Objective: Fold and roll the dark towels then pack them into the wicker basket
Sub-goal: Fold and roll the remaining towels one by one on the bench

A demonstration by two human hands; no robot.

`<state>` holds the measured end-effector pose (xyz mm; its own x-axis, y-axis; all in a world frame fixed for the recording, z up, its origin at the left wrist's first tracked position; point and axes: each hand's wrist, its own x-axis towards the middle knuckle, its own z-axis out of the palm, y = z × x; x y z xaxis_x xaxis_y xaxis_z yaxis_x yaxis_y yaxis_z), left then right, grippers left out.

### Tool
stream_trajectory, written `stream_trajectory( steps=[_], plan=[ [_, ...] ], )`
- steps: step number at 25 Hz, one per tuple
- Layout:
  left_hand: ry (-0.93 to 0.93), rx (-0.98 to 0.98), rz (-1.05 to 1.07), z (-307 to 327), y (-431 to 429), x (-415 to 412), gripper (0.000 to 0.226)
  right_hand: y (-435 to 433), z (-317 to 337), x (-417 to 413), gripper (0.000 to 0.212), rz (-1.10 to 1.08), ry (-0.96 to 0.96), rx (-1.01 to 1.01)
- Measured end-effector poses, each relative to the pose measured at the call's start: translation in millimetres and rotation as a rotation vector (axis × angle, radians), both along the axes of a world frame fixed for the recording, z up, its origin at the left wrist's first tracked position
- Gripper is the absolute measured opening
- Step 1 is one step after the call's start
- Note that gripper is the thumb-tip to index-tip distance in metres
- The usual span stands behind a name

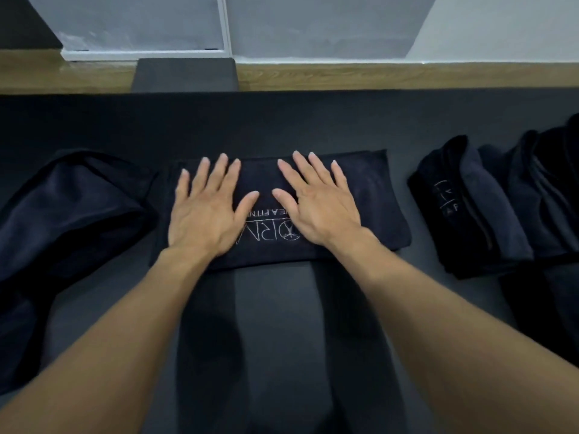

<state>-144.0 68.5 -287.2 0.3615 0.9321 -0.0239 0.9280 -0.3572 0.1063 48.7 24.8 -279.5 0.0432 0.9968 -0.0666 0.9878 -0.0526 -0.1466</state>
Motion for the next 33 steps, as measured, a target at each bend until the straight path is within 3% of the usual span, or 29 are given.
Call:
stream_trajectory(
  steps=[7, 9, 10, 13, 15, 16, 18, 20, 23, 25, 26, 28, 30, 33],
  plan=[
    [-0.013, -0.059, 0.123, -1.1, 6.5, -39.7, 0.084, -1.1, 5.1, 67.4, 0.065, -0.236, 0.011, -0.1],
    [0.024, 0.019, 0.154, 6.2, 4.5, -40.0, 0.082, 4.5, 5.3, 70.5, 0.062, -0.287, 0.023, -0.078],
    [-0.008, 0.079, 0.09, 10.3, -4.8, -35.0, 0.081, 4.2, 4.7, 70.7, 0.061, -0.293, 0.006, -0.03],
    [-0.127, 0.161, -0.365, 5.0, -53.7, -23.5, 0.084, 4.5, 9.6, 66.3, 0.055, -0.311, 0.025, 0.124],
    [-0.122, 0.216, -0.545, -1.8, -74.7, -26.9, 0.063, 3.0, 16.6, 66.8, 0.05, -0.372, 0.08, 0.128],
    [-0.13, 0.281, -0.535, -0.2, -71.2, -31.8, 0.047, 2.0, 20.2, 67.5, 0.044, -0.404, 0.105, 0.121],
    [-0.117, 0.437, -0.417, 5.4, -47.0, -40.2, 0.022, -5.2, 32.7, 67.9, 0.032, -0.462, 0.167, 0.087],
    [-0.198, 0.424, -0.081, 23.5, -16.3, -42.9, 0.015, -19.7, 41.0, 60.8, 0.025, -0.502, 0.233, 0.007],
    [-0.538, 0.039, 0.467, 46.6, -6.3, -35.2, 0.029, -54.9, 38.3, 33.9, 0.047, -0.468, 0.535, -0.132],
    [-0.604, -0.239, 0.502, 46.6, -34.8, -18.3, 0.052, -81.9, 37.6, 12.4, 0.074, -0.378, 0.825, -0.143],
    [-0.592, -0.317, 0.48, 45.8, -56.2, -10.9, 0.062, -93.7, 35.5, 4.8, 0.073, -0.323, 0.93, -0.113],
    [-0.585, -0.391, 0.453, 46.6, -99.6, -4.9, 0.075, -113.2, 32.8, -4.9, 0.048, -0.238, 1.013, -0.05],
    [-0.727, -0.433, 0.466, 44.6, -122.2, -13.3, 0.078, -126.6, 36.9, -6.6, 0.021, -0.273, 1.095, -0.113],
    [-0.943, -0.31, 0.477, 39.8, -133.6, -35.0, 0.065, -136.8, 44.6, 1.3, 0.025, -0.26, 1.342, -0.336]
  ],
)
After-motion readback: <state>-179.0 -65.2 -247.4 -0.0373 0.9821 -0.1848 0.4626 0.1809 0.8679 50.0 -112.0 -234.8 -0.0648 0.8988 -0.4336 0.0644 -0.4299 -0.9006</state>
